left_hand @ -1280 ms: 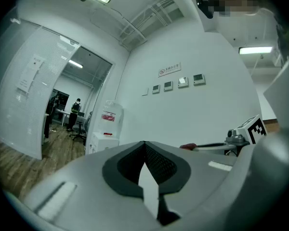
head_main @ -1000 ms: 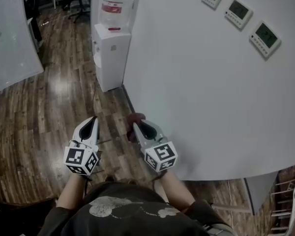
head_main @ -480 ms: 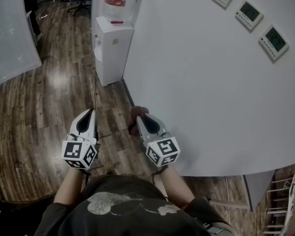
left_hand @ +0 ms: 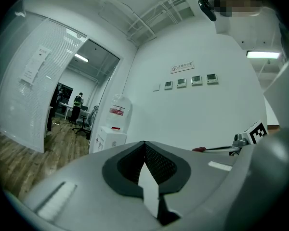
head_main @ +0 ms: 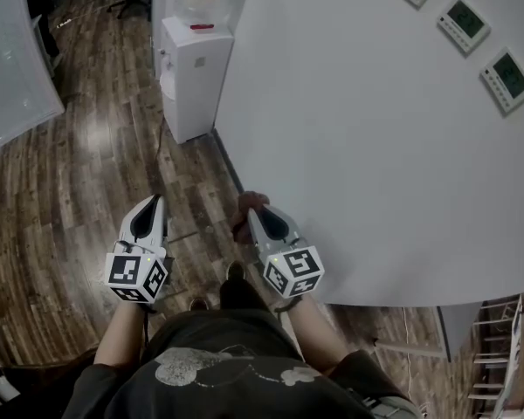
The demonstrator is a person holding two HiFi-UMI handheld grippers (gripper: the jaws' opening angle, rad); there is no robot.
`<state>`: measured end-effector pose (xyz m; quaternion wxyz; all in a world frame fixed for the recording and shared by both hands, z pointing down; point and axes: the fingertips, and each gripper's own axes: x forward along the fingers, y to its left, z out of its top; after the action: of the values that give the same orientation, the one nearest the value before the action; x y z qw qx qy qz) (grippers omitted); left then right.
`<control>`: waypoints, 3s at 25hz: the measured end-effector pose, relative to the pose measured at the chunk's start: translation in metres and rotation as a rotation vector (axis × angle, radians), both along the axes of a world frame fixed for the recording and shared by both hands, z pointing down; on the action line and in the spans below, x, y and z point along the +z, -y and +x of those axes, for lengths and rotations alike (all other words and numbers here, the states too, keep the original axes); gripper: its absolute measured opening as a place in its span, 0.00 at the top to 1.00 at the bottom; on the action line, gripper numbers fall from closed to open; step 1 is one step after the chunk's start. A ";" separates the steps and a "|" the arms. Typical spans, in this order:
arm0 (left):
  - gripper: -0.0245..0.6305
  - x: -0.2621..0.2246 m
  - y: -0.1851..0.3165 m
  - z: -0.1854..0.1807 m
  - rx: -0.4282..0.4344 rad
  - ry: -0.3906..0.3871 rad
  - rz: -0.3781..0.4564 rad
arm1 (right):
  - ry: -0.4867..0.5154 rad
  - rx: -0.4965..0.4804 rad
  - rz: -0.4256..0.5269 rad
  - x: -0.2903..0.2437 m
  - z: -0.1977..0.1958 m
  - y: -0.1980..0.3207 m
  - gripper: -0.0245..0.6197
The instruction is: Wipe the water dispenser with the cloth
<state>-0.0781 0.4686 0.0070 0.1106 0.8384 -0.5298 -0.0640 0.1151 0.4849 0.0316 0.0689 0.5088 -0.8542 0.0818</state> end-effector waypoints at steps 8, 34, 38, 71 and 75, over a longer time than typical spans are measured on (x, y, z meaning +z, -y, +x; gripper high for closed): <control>0.93 0.010 0.057 0.009 -0.045 0.013 -0.011 | 0.021 -0.044 -0.003 0.012 0.012 0.074 0.90; 0.93 -0.021 0.309 0.053 -0.221 0.036 -0.017 | 0.101 -0.219 -0.008 -0.011 0.028 0.349 0.90; 0.93 -0.015 0.332 0.040 -0.217 0.022 -0.029 | 0.085 -0.199 -0.028 -0.004 0.020 0.371 0.90; 0.93 0.077 0.535 -0.041 -0.195 -0.014 -0.072 | -0.007 0.012 -0.067 0.097 -0.031 0.596 0.90; 0.93 0.101 0.571 -0.038 -0.235 -0.017 -0.074 | -0.044 0.038 0.009 0.119 -0.016 0.645 0.90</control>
<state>-0.1162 -0.1026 0.1080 0.1375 0.7653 -0.6255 -0.0638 0.0995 -0.1604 0.1511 0.0838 0.5269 -0.8431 0.0680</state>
